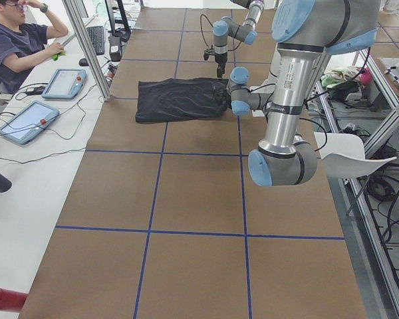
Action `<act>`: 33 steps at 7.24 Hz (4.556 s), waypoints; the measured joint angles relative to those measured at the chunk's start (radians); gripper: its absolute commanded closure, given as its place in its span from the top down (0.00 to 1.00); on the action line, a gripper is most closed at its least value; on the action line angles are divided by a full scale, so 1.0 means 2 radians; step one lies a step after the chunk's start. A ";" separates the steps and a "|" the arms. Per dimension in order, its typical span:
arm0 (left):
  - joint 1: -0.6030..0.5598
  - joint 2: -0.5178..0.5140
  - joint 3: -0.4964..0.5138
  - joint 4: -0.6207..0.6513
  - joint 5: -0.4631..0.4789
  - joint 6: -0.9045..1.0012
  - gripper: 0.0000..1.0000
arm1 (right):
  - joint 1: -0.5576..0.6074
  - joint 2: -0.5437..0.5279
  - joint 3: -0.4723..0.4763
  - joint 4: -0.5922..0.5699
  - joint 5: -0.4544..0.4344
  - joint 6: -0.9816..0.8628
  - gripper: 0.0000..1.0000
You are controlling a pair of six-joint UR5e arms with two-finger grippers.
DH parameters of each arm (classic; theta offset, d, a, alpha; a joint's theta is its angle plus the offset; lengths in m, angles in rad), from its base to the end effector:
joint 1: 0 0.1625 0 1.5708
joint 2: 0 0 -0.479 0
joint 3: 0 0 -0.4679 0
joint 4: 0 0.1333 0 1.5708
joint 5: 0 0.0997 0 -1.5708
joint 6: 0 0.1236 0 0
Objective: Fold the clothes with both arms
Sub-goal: 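Grasp the shirt's two near corners with both grippers, then lift the near end with both grippers and fold it over toward the far end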
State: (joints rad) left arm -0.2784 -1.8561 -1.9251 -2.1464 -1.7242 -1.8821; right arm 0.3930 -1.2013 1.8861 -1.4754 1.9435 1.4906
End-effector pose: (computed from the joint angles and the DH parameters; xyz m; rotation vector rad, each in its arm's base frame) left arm 0.6026 -0.2912 0.2919 -0.1552 1.2204 -0.4211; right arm -0.6010 -0.3447 0.3249 -0.1630 -0.8324 0.1485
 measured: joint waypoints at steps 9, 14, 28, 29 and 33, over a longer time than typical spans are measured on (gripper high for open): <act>0.001 0.000 -0.001 -0.001 0.000 -0.001 0.00 | -0.021 0.000 -0.019 0.000 -0.010 -0.002 0.76; 0.001 0.000 -0.002 0.000 0.000 -0.001 0.00 | -0.021 0.000 -0.021 0.000 -0.009 -0.003 0.66; -0.001 0.004 -0.031 0.020 0.000 0.000 0.00 | -0.006 -0.014 0.013 0.006 0.056 -0.001 0.00; 0.000 0.007 -0.039 0.025 0.000 0.000 0.00 | -0.008 -0.026 0.017 0.006 0.070 -0.002 0.00; 0.009 0.011 -0.044 0.028 0.000 -0.001 0.00 | -0.016 -0.049 0.035 0.006 0.088 -0.004 0.00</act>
State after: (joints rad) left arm -0.2612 -1.8347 -2.0127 -2.0909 -1.7242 -1.8840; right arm 0.3602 -1.2993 1.9567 -1.4631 2.1203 1.4820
